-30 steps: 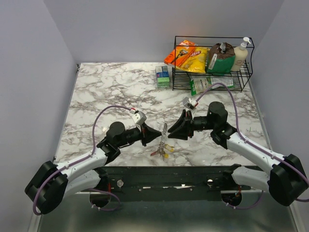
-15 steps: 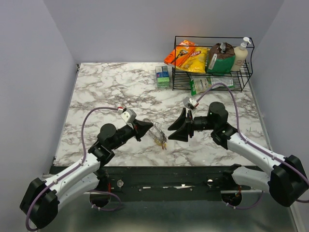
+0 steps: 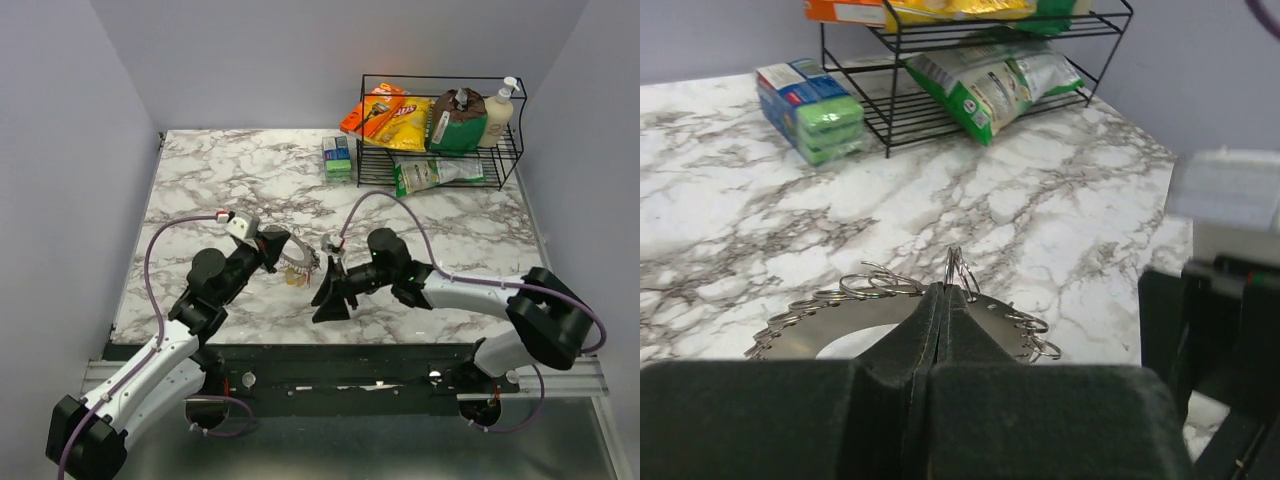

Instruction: Put the keys on the keyring

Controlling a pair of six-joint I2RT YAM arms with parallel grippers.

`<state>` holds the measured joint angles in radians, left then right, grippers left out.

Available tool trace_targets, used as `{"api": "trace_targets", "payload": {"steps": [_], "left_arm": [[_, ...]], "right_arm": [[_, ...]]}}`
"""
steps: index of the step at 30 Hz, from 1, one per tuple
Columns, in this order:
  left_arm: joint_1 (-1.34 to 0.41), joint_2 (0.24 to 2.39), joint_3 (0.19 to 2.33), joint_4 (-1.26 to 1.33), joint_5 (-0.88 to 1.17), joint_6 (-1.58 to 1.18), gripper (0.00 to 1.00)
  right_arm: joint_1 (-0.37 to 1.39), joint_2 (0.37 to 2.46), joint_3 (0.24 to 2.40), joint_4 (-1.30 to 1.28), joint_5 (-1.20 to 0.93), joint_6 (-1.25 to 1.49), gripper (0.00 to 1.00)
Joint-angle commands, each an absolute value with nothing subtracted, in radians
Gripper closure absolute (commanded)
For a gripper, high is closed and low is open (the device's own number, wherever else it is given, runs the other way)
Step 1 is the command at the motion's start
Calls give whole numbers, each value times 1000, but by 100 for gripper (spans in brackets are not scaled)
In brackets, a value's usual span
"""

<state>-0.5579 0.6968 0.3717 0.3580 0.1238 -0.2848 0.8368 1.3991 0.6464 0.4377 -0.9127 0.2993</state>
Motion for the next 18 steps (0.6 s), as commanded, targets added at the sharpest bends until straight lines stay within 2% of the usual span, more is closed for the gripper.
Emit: {"api": "trace_targets", "payload": {"steps": [1,7,14,18], "left_arm": [[-483,699,460,331,124,-275,100],[-382,753,561,272,186,-276,100],[-287,853,690,215,262,-279,100],[-252,894,752,184,299,-282,100]], "right_arm": [[914,1551,730,610,-836,354,36],[992,1713,836,660,-750,345,36],[1069,1827,899,721,-494,305,34],[1106,1928,1003,732,-364,293,29]]}}
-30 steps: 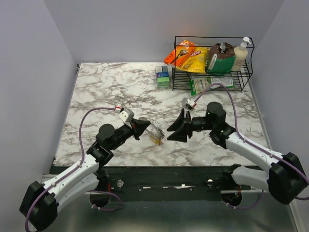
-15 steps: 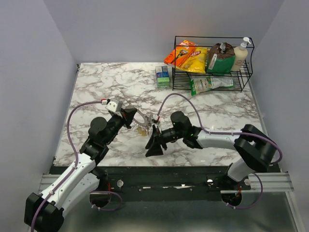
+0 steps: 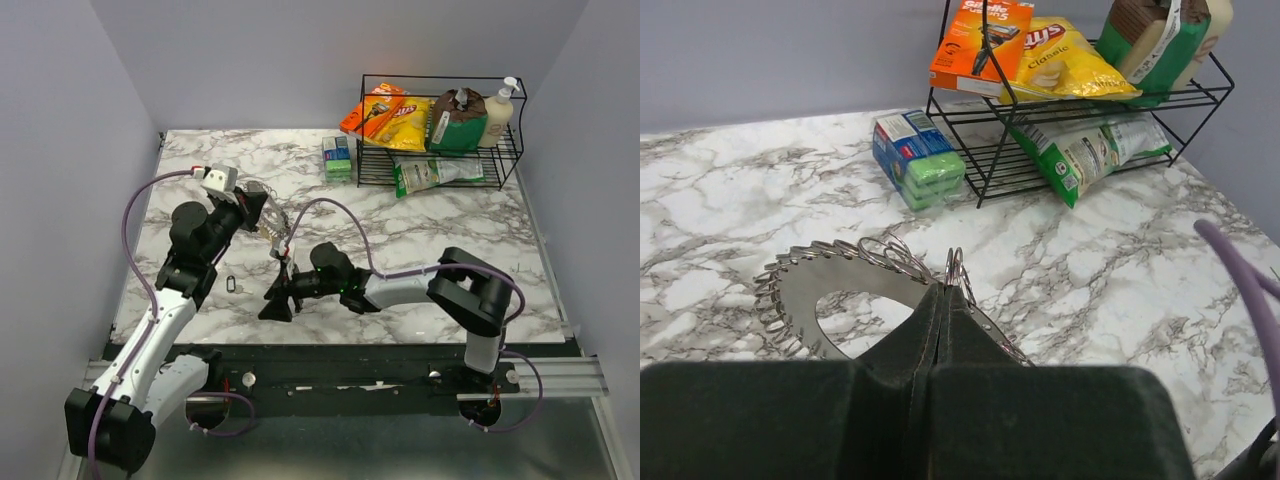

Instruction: Put the keys on the keyring

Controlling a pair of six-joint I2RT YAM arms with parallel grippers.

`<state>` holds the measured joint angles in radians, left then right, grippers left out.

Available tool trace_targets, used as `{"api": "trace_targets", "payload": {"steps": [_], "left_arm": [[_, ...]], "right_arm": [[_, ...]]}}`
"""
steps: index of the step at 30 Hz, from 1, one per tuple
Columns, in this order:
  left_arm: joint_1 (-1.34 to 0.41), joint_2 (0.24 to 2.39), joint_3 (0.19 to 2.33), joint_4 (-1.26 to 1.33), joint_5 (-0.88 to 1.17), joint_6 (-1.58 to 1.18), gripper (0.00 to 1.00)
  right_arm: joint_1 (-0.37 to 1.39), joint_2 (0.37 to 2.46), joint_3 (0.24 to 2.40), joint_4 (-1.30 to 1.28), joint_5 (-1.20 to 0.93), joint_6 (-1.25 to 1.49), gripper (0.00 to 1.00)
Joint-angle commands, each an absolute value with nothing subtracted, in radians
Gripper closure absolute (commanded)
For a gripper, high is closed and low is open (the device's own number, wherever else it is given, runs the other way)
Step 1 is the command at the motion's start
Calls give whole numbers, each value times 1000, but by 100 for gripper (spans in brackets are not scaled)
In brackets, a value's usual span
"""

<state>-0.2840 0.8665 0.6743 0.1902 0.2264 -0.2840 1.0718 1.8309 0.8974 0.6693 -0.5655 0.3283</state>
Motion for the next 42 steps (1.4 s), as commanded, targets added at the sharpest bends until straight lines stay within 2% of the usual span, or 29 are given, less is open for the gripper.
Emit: {"api": "trace_targets", "payload": {"steps": [1,5,8,17,23,27,29,30,32,33,35,37,39,42], "left_arm": [[-247,899,773,180,304,-284,100],[-213,923,824,150,327,-284,100],[-203,931,857,123,344,-282,100],[-181,931,884,109,360,-284,100],[-175,936,887,118,371,-294,100],[-175,933,881,129,377,-302,100],[-175,927,873,132,376,-302,100],[-175,923,871,136,373,-301,100],[-175,917,867,138,374,-305,100],[-175,917,865,138,374,-308,100],[-175,913,861,138,374,-308,100],[-175,913,856,135,371,-308,100],[-175,910,853,137,373,-308,100],[-175,911,845,141,376,-310,100]], "right_arm": [[1114,1949,1032,697,-345,298,29],[1137,2051,1155,637,-186,287,29],[1138,2123,1282,499,-114,276,29],[1163,2339,1653,114,-29,203,32],[1204,2378,1721,6,80,163,36],[1226,2416,1781,-69,118,137,46],[1229,2445,1801,-121,106,130,55],[1229,2450,1807,-132,94,129,64],[1232,2462,1806,-149,91,129,69],[1233,2465,1804,-156,87,127,77],[1233,2465,1792,-179,84,129,82],[1233,2454,1767,-195,72,127,91],[1233,2416,1708,-202,45,127,96],[1233,2341,1602,-206,29,132,98]]}}
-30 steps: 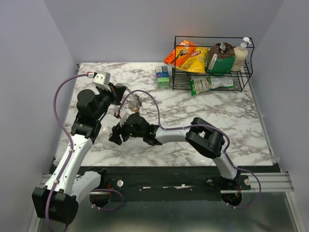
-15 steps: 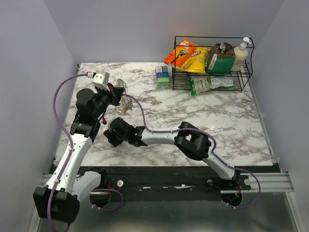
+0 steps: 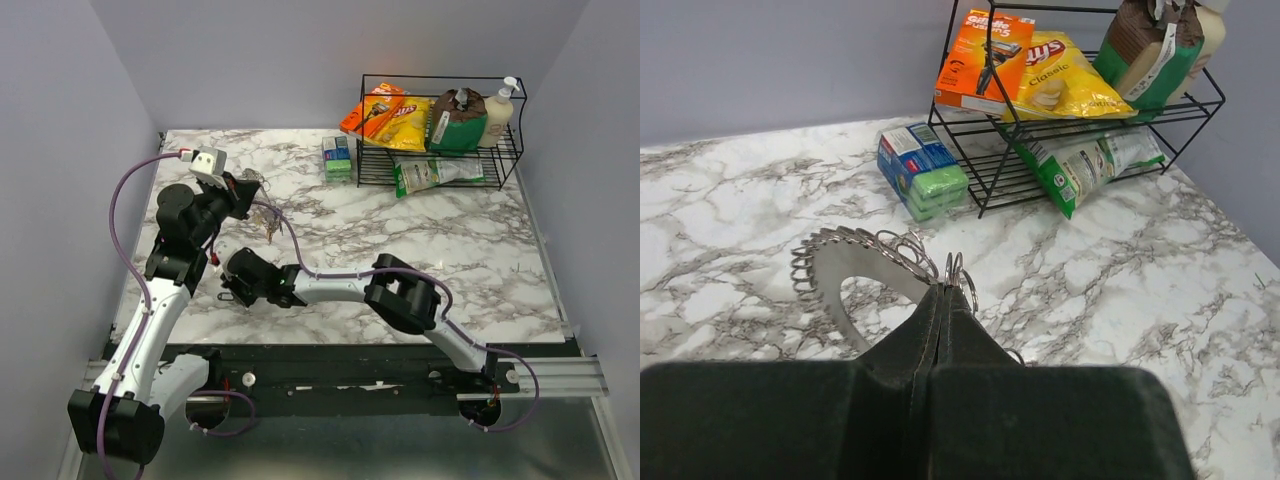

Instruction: Put the keys on the keyring

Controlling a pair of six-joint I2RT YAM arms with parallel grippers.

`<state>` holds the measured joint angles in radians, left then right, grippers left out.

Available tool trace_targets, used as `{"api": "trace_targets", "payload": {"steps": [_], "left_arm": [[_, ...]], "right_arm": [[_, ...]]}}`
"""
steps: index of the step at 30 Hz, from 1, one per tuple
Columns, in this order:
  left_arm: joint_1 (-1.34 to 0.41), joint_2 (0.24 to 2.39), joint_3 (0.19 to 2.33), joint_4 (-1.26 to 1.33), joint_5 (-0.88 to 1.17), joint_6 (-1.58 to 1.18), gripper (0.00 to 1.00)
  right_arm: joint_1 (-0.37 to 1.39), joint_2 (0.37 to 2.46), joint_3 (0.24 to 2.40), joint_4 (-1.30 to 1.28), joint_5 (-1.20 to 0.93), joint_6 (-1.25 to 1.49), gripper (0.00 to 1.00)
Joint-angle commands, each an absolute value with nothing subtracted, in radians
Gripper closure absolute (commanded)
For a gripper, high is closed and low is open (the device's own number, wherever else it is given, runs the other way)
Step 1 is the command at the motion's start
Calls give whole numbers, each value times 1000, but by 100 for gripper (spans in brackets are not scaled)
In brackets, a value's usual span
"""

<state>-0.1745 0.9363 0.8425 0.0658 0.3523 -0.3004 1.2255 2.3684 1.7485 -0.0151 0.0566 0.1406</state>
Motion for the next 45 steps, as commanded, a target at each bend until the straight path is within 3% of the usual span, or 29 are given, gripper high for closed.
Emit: {"api": "trace_targets", "payload": {"steps": [1,14,25,45], "left_arm": [[-173,911,841,143,377,-311,100],[-175,965,798,216,434,-347,100],[-176,957,735,244,450,-348,100],[-245,1087,667,285,450,-384,100]], "right_arm": [[1232,2323,1579,-215,28,136,100],[1233,2062,1197,-362,34,222,100],[1223,1928,1019,-479,115,359,100],[786,1661,756,-498,93,552,100]]}}
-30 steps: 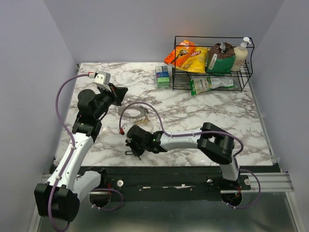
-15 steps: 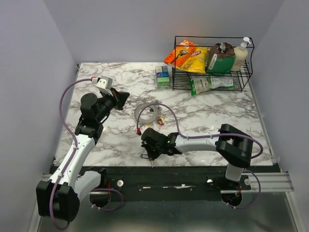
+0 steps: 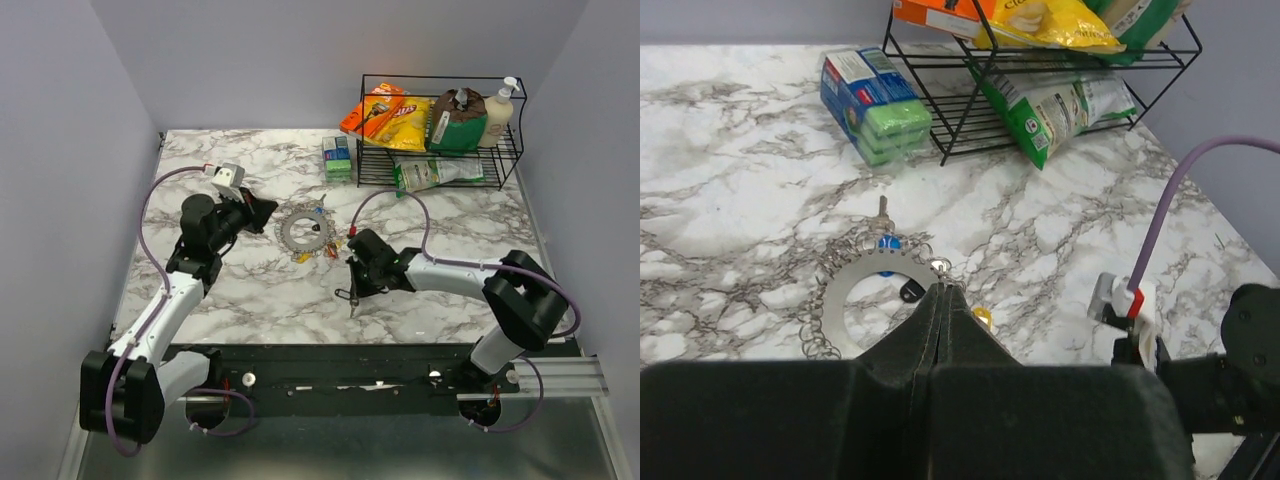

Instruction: Put the keys on the keyring

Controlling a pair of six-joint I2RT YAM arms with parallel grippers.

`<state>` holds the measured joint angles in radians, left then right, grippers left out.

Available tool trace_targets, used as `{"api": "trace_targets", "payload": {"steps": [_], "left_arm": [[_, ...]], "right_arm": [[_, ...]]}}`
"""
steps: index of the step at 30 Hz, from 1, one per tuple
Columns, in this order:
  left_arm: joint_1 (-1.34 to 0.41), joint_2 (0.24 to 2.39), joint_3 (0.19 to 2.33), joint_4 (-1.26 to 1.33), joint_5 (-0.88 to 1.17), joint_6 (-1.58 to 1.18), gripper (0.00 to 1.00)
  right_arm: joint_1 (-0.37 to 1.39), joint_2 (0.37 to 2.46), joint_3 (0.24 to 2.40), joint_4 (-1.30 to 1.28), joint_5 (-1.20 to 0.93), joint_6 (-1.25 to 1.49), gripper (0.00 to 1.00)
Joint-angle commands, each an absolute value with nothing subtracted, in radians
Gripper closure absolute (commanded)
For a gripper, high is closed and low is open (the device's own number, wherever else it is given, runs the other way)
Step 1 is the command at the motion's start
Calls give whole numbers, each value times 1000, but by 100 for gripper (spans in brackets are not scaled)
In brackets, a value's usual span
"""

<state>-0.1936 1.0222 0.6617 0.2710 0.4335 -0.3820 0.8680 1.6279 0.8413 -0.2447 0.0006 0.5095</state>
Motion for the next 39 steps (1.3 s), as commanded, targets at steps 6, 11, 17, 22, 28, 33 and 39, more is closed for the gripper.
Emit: {"api": "trace_targets", "payload": {"steps": [6,11,17,22,28,33,39], "left_arm": [[-359,1270,755,227,356,-308,100],[-423,1508,944,111,312,-308,100],[-449,1739,1104,-23,209,-321,100],[-474,1850,1141,-93,164,-325,100],[-503,1898,1088,-83,160,-354,100],[-537,1876,994,-72,166,-374,100],[-603,1812,844,-40,176,-426,100]], "right_arm": [[651,1528,741,-552,173,571,100],[584,1412,817,-595,236,586,100],[584,1333,888,-623,310,546,99],[584,1261,908,-615,311,512,96],[581,1264,874,-558,290,483,96],[583,1330,802,-512,195,505,96],[583,1332,743,-489,126,526,88]]}}
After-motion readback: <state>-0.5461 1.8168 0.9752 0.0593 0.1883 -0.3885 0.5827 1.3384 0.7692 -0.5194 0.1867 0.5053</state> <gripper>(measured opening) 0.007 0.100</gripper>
